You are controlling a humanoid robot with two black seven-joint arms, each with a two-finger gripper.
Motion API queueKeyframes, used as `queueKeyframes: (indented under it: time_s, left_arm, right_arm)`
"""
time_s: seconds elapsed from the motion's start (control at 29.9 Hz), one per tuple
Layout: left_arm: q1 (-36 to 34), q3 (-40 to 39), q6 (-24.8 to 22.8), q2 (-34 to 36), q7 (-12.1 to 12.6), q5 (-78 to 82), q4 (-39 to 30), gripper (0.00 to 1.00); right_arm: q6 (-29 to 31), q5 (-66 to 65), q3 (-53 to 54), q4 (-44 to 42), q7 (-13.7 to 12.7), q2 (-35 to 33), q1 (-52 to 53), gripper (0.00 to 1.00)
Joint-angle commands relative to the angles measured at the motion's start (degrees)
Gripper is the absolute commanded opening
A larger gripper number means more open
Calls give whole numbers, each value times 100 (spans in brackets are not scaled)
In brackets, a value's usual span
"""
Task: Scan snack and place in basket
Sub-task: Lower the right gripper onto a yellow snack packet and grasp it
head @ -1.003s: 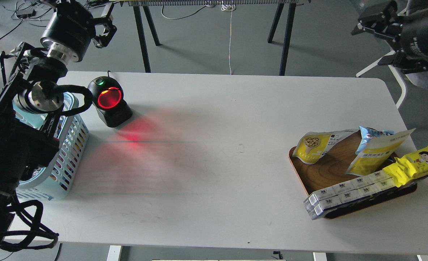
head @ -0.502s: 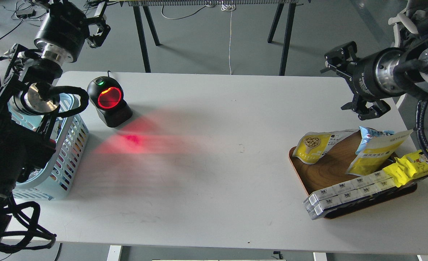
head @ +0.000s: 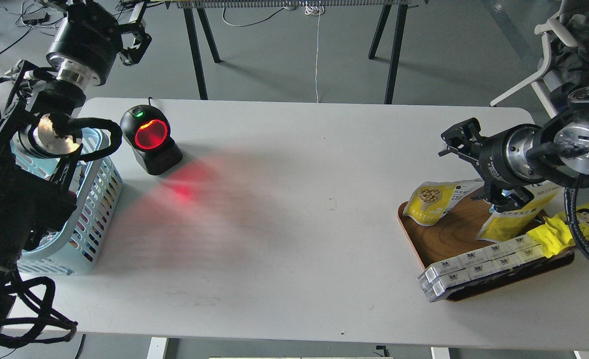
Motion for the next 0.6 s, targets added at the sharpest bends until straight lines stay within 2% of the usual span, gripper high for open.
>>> queueKeyframes:
  time_s: [0.0, 0.13, 0.27, 0.37, 0.57]
  left_arm:
    - [0, 0, -9, -2, 0, -1, -6, 100]
    - [0, 0, -9, -2, 0, -1, -6, 100]
    - [0, 0, -9, 16, 0, -1, -6, 100]
    - [0, 0, -9, 42, 0, -1, -6, 100]
    - [0, 0, 0, 60, 0, -1, -15, 100]
  right_arm:
    - [-19, -149, 137, -24, 0, 4, -258, 84]
    - [-176, -158, 278, -41, 0, 22, -513, 65]
    - [-660, -158, 550, -77, 0, 109, -742, 59]
    - [-722, -158, 717, -77, 0, 206, -900, 56]
    - [-740, -167, 718, -77, 0, 206, -900, 44]
